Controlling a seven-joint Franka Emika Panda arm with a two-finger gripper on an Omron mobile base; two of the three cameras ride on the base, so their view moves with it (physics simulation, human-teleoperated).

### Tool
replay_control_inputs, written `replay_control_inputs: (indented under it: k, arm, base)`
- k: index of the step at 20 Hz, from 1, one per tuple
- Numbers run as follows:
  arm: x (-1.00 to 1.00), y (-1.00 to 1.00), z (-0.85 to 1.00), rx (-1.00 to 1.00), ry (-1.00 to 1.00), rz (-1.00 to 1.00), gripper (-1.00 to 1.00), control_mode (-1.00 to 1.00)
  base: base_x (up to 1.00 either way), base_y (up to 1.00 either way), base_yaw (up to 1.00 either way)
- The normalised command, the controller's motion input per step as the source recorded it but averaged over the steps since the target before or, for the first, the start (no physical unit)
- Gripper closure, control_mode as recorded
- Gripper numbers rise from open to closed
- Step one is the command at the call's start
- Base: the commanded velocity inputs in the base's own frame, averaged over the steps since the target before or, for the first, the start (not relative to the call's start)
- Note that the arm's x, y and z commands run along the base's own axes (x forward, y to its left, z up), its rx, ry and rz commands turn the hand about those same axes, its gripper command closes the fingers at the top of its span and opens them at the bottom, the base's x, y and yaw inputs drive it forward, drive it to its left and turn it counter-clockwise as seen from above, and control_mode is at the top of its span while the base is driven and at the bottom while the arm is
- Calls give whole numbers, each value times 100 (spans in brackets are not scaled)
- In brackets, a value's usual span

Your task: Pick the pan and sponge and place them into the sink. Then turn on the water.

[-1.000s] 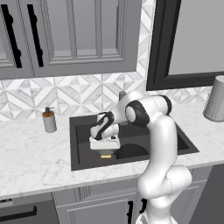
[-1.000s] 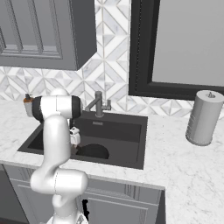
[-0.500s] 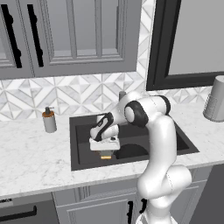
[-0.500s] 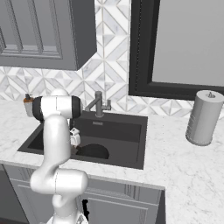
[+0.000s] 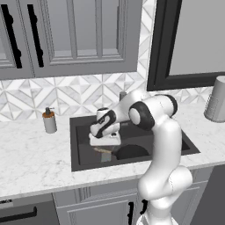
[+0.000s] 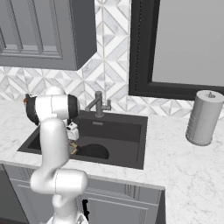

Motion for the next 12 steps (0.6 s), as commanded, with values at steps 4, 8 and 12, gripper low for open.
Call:
replay_control_inputs:
  k: [4, 8, 12]
  arm:
    - [-20, -27, 97, 0, -11, 0, -100, -100]
    - [-32, -51, 100, 1, -15, -1, -100, -100]
    - [-36, -43, 100, 2, -11, 0, -100, -100]
  base:
    - [0, 0, 0]
    - [0, 0, 0]
    - [0, 0, 0]
